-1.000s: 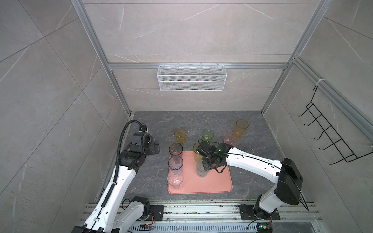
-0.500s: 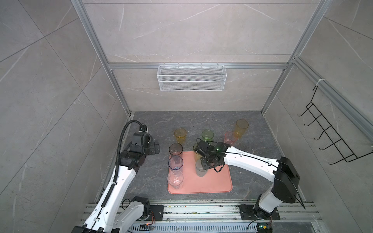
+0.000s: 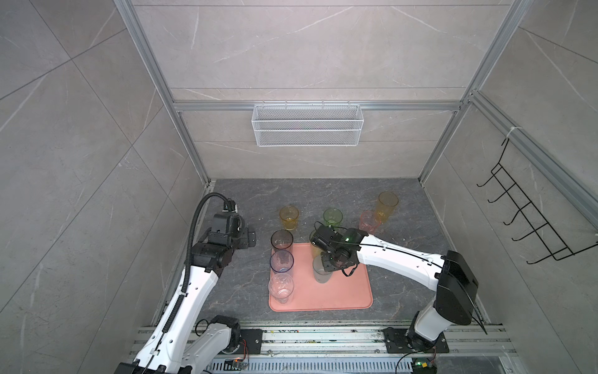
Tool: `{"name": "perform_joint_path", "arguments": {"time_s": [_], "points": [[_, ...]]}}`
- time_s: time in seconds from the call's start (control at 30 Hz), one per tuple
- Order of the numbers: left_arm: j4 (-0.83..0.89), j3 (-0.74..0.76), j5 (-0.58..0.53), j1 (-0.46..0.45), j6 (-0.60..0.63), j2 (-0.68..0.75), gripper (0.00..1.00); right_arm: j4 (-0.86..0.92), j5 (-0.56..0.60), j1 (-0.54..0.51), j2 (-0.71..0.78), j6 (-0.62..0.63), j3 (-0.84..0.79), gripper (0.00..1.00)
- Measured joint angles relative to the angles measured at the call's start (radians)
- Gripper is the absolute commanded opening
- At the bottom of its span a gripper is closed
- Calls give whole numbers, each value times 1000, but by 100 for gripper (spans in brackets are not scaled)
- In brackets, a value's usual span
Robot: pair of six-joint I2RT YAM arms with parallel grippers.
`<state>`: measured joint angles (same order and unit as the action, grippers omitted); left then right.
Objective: Place the glasses into the tray
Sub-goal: 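Lower the teal cup onto the tray beside the light green cup, then open the right gripper and move it over the amber cup farthest from the robot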
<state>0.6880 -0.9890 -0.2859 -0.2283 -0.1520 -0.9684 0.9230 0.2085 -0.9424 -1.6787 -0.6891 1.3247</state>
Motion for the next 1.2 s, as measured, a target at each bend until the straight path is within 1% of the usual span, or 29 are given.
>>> {"name": "perform_joint_path", "arguments": {"time_s": [0.23,0.37,0.6,0.73,0.83,0.93,1.07,1.2], "points": [[0,0,0,0,0,0,99,37,5,0,6,0,56,32],[0,0,0,0,0,0,99,71,23,0,36,1,87,36],[0,0,0,4,0,0,99,114,122,0,90,32,178,43],[0,0,-1,7,0,0,99,120,184,17,90,70,226,45],[0,0,-1,9,0,0,99,116,212,61,90,107,257,46],[0,0,-2,9,0,0,99,96,226,129,89,144,283,48],[0,0,-6,10,0,0,99,34,225,243,85,191,292,49],[0,0,-23,11,0,1,99,-23,215,362,51,225,304,51]]}}
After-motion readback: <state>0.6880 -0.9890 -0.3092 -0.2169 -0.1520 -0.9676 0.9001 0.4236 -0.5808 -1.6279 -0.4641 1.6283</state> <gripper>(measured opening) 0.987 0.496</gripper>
